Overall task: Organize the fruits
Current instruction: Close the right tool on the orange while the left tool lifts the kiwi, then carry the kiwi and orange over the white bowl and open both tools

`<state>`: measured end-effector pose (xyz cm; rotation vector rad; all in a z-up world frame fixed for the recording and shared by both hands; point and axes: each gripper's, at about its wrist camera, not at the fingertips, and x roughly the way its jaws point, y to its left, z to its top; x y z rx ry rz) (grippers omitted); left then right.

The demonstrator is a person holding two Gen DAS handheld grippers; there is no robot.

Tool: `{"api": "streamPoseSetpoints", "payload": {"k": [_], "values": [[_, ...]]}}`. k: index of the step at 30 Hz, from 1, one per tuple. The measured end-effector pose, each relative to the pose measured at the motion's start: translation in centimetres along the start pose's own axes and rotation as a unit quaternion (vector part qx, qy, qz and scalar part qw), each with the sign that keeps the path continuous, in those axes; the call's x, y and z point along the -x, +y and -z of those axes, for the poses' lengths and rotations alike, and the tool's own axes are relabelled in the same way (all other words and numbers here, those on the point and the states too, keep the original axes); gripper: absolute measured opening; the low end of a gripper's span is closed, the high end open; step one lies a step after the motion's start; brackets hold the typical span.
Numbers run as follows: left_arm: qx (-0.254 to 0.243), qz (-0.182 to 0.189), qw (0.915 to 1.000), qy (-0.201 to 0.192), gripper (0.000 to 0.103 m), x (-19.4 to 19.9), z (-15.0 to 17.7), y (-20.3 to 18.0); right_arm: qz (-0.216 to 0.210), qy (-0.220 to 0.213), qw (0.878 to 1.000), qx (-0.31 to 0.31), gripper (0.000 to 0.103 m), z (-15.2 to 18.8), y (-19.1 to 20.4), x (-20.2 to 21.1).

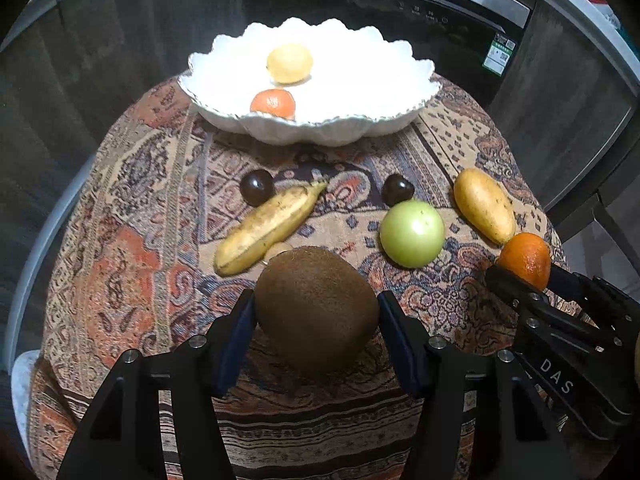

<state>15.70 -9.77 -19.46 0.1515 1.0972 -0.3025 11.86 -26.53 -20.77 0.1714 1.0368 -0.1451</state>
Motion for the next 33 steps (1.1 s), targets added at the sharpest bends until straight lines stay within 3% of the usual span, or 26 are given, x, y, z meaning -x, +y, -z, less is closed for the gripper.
{"api": "streamPoseSetpoints", "payload": {"k": [20, 33], "values": [[0.009, -0.017, 0.9986, -0.05, 0.059, 3.4, -4.4, 1.7, -0.012, -0.06, 0.998, 0.01, 0.047, -5.1, 1.6, 3.0], [0.004, -0.024, 0.9958, -0.088, 0.059, 4.6, -9.5, 2.9, -0.02, -0.101, 0.995, 0.015, 0.047, -9.6, 2.7, 4.0]]}}
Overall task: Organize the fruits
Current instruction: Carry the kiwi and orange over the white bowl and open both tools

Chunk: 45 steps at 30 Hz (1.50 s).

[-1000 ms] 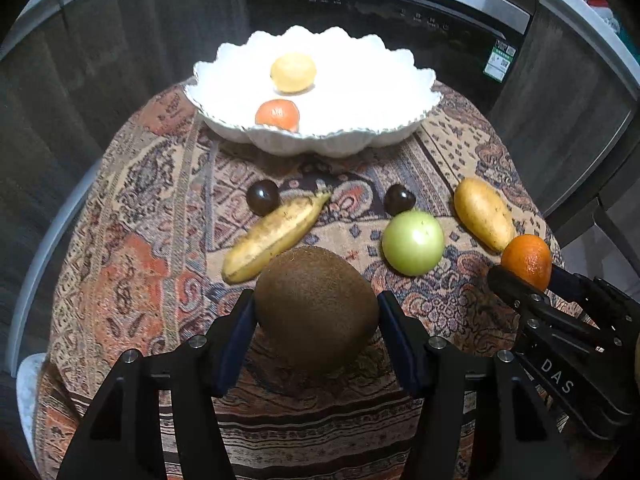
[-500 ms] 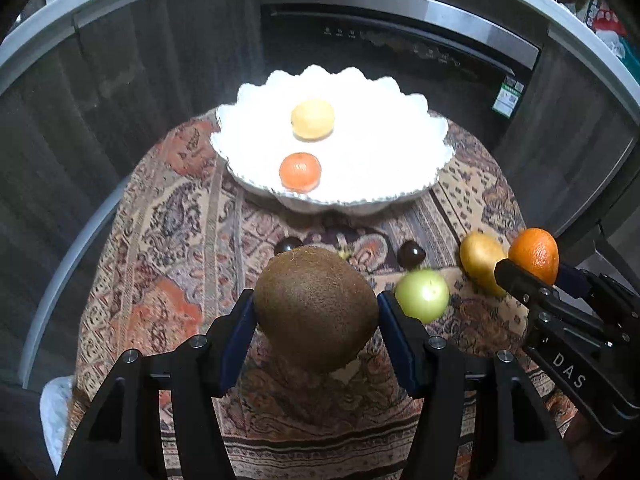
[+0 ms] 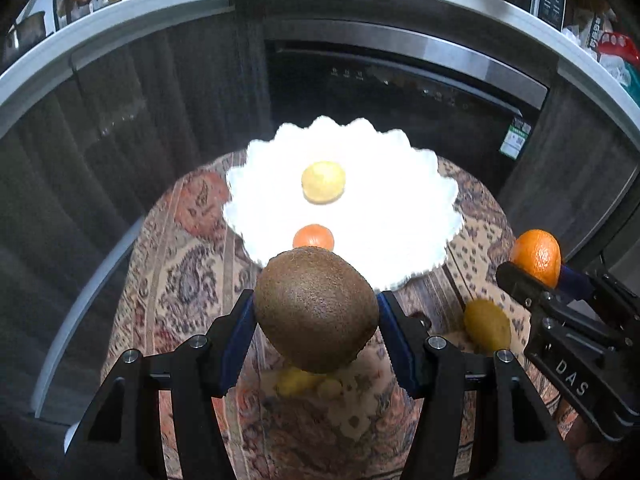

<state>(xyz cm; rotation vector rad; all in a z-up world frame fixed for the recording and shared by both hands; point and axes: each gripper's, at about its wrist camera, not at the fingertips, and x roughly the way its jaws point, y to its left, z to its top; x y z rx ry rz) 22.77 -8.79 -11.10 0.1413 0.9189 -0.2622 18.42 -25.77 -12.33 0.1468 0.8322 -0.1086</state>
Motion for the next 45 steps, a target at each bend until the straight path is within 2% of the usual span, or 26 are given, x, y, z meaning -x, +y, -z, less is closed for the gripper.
{"api": "streamPoseSetpoints", "payload": {"k": [12, 22, 31, 45], "values": [[-0.003, -0.01, 0.9999, -0.012, 0.06, -1.8, -4.2, 1.8, -0.002, -0.016, 1.0, 0.008, 0.047, -4.2, 1.1, -2.2], [-0.007, -0.014, 0.9998, -0.008, 0.06, -5.1, -6.7, 2.5, 0.007, 0.002, 1.0, 0.005, 0.047, -5.9, 1.3, -5.4], [-0.002, -0.021, 0.9997, 0.009, 0.06, -8.3, -7.8, 3.3, 0.015, 0.02, 1.0, 0.009, 0.047, -6.2, 1.5, -7.7], [0.01, -0.025, 0.9983, 0.051, 0.06, -10.5, -7.4, 3.7, 0.016, 0.044, 0.999, 0.01, 0.048, -6.5, 1.6, -9.8]]}}
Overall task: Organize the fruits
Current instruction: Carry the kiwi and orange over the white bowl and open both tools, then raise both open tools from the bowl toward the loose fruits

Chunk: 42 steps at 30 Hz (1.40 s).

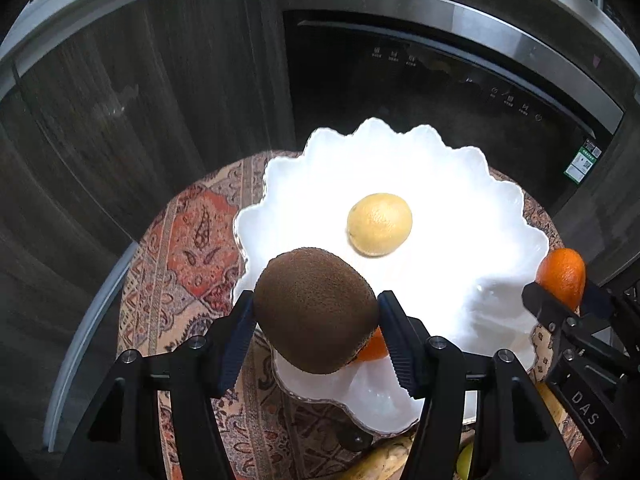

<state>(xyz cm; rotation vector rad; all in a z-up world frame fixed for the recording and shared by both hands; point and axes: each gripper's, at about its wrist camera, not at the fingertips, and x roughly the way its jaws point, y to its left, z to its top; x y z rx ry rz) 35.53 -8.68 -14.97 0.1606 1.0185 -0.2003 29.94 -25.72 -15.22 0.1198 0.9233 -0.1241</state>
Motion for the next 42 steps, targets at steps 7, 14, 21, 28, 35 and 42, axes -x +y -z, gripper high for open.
{"api": "streamPoseSetpoints", "payload": {"k": [7, 14, 21, 28, 35, 42], "values": [[0.005, -0.019, 0.9993, -0.033, 0.088, 1.7, -0.3, 0.4, 0.029, -0.04, 0.999, 0.003, 0.086, -0.5, 0.2, 1.7], [0.001, -0.035, 0.9982, -0.049, 0.1, 3.3, -0.5, 0.5, 0.04, -0.046, 0.998, -0.006, 0.089, -0.9, -0.2, 2.6], [-0.006, -0.04, 0.9973, -0.061, 0.101, 5.0, -0.2, 0.3, 0.038, -0.052, 0.998, -0.008, 0.089, -0.5, -0.5, 3.9], [0.002, -0.043, 0.9964, -0.074, 0.102, 6.8, 1.2, 0.4, 0.033, -0.057, 0.998, -0.015, 0.089, 0.0, -0.8, 5.2], [-0.003, -0.048, 0.9954, -0.083, 0.102, 7.7, 2.3, 0.1, 0.031, -0.056, 0.998, -0.018, 0.089, 1.1, -0.9, 6.0], [-0.011, -0.044, 0.9957, -0.08, 0.102, 8.1, 4.0, -0.4, 0.034, -0.05, 0.998, -0.019, 0.089, 2.3, -1.1, 6.7]]}}
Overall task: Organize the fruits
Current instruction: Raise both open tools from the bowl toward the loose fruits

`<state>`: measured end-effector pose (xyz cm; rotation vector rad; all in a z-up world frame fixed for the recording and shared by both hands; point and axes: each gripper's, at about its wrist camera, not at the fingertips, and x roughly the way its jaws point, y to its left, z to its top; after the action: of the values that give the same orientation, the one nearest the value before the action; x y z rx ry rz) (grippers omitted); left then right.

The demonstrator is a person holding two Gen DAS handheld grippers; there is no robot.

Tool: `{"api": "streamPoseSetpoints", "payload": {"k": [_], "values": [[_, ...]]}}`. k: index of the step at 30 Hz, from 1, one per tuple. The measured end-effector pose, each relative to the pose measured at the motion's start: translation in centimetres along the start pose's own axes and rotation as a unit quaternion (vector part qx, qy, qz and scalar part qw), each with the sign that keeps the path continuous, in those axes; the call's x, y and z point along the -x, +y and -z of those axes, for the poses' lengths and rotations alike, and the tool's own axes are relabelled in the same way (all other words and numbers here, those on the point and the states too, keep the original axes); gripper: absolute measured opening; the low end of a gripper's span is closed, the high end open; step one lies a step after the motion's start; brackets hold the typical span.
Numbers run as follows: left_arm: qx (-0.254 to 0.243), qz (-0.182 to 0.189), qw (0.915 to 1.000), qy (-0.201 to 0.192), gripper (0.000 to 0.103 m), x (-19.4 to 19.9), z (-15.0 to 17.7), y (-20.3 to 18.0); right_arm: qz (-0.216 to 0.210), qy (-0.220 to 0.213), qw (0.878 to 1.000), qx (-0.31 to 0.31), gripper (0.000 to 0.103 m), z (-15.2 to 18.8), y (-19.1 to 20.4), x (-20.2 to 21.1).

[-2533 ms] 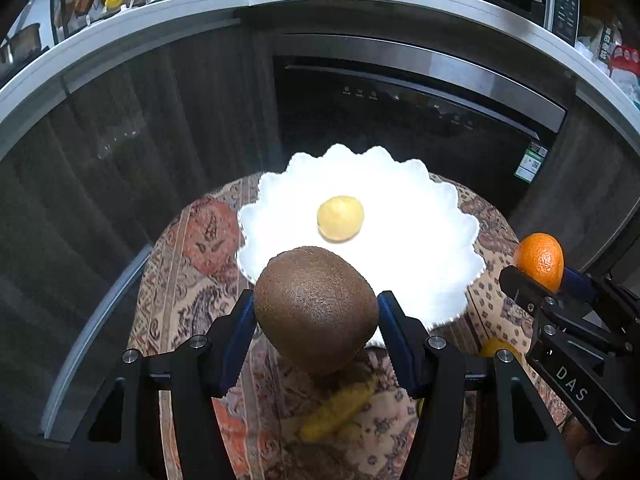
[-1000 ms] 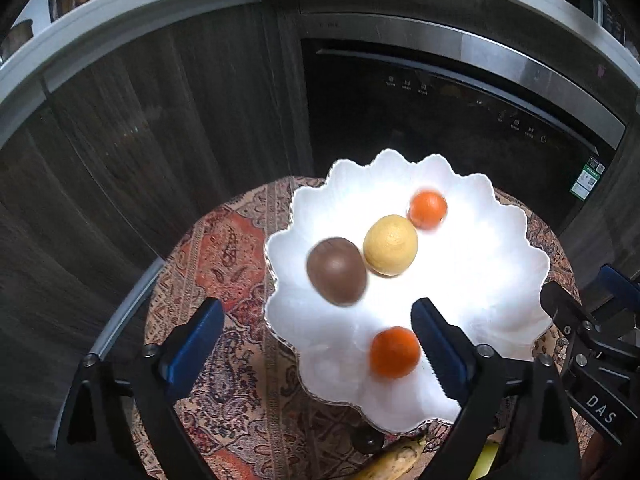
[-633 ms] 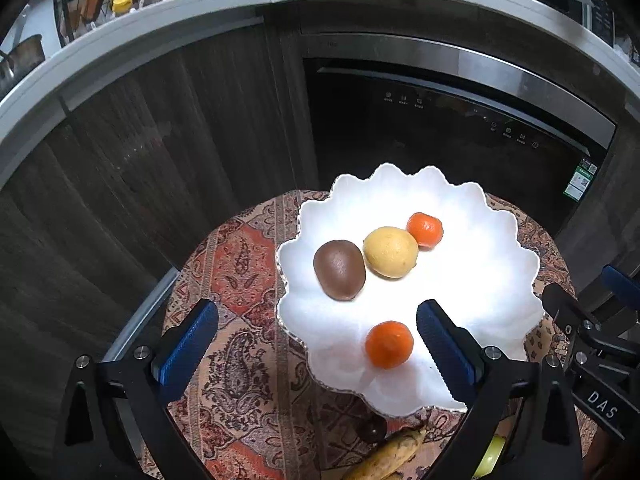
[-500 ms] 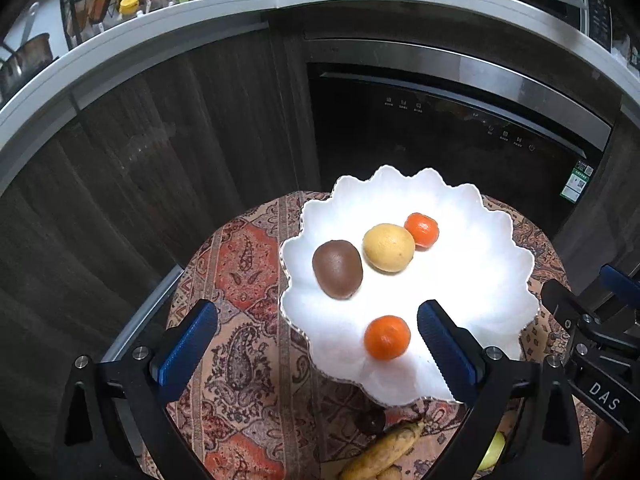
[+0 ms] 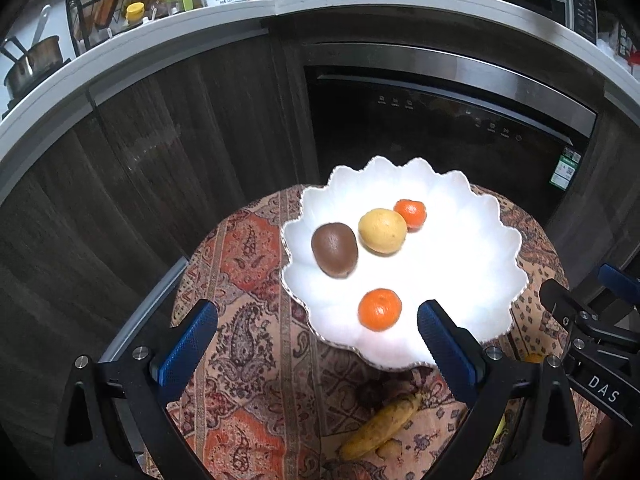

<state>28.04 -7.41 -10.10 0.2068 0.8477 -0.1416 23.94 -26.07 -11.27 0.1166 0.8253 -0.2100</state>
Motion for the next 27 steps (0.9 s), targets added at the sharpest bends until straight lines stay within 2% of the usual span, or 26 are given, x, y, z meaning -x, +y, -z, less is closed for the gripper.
{"api": "streamPoseSetpoints", "payload": {"k": [18, 27], "values": [[-0.042, 0.032, 0.9982, 0.028, 0.1, -0.6, 4.9, -2.0, 0.016, 0.03, 0.999, -0.007, 0.089, 4.1, -1.3, 0.5], [-0.066, 0.062, 0.9945, 0.052, 0.094, -1.9, 6.8, -2.5, 0.023, 0.04, 0.999, -0.014, 0.089, 6.3, -1.2, 0.4]]}}
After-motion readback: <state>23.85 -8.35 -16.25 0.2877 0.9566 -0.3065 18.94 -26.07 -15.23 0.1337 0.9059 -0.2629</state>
